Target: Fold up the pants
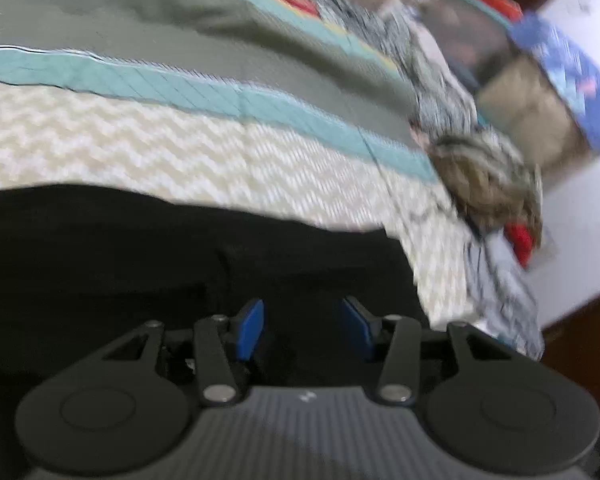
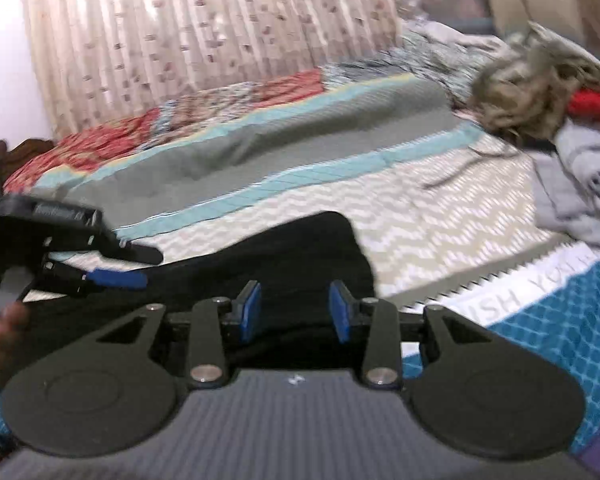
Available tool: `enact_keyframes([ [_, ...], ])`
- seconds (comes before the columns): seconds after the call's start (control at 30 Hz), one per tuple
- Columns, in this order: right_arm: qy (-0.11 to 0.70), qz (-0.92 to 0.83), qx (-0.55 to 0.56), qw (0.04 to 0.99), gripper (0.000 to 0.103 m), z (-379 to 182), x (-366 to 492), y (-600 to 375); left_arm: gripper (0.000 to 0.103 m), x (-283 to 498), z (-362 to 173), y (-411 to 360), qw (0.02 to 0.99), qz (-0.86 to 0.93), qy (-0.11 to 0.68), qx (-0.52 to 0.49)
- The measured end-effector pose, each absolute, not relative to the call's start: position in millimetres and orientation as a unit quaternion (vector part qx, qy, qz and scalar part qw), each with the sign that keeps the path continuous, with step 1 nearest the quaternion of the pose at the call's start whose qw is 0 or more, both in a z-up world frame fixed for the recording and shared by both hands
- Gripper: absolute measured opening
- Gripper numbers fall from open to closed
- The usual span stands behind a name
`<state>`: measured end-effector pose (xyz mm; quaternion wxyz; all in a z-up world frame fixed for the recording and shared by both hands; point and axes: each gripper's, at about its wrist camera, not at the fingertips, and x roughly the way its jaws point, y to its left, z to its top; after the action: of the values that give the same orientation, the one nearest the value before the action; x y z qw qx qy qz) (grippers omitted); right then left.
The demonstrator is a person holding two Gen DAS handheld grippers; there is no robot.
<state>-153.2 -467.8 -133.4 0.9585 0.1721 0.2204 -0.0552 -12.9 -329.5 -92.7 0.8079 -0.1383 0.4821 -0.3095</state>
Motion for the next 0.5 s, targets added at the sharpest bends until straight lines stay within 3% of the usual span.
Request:
enact_keyframes([
  [0.1, 0.3, -0.075, 0.156, 0.938, 0.041, -165, -140, -465, 0.042, -15, -122, -350, 0.8, -0.306, 0.509, -0.089],
  [0.23, 0.289, -0.073, 0.16, 0.941, 0.041, -166, -145, -464, 0.042, -19, -125, -356, 0.812, -0.314, 0.489, -0.054],
  [0.5, 0.236, -0.084, 0.174, 0.952, 0.042, -137, -171, -462, 0.05, -38, -81, -300, 0.819, -0.317, 0.467, -0.102],
])
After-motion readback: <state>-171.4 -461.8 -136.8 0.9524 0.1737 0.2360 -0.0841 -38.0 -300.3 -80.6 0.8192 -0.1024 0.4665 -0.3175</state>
